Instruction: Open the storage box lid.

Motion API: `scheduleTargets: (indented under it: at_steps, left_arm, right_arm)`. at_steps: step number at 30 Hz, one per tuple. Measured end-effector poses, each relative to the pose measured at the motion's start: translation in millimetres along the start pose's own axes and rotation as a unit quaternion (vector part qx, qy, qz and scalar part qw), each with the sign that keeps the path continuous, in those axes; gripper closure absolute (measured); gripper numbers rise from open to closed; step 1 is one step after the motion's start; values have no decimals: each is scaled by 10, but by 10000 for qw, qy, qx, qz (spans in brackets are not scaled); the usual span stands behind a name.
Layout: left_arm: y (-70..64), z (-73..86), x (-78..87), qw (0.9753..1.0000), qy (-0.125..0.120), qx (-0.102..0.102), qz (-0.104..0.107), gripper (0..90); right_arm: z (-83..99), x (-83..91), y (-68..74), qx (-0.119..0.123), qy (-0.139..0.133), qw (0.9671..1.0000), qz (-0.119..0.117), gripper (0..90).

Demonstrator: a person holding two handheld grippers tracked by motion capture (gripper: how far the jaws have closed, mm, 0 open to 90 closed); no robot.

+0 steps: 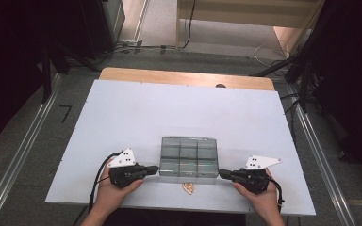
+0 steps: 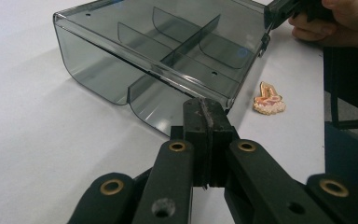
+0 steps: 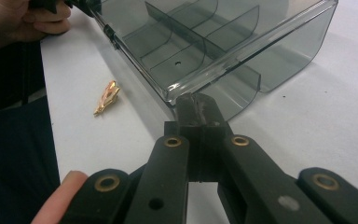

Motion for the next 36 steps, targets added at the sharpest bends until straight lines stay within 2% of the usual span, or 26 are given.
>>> scheduleTargets:
  at_steps: [15, 19, 24, 29, 36]
  left_arm:
    - [18, 2, -11, 9999, 47, 97, 47, 893]
    - [14, 3, -12, 9999, 46, 106, 59, 894]
    - [10, 2, -11, 10000, 42, 82, 17, 894]
    - [12, -6, -4, 9999, -47, 95, 94, 895]
    - [3, -43, 9, 9997, -206, 133, 66, 896]
  right_arm:
    - [0, -5, 11, 52, -21, 10000, -78, 886]
    - [-25, 10, 19, 36, -190, 9996, -182, 886]
    - [-40, 5, 1, -5, -227, 9997, -136, 886]
    - [-79, 20, 0, -35, -377, 9992, -149, 886]
    - [-130, 28, -6, -56, -468, 9989, -67, 886]
Point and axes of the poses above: each handheld gripper's, and its own axes: x roughly backward along the jaws, z roughly out of its underside, y roughly to its left, the point moved 5 cm from there along -x, roughly forward along the jaws, and after that the axes turned 14 degrees about y, right-handed, at the moved point
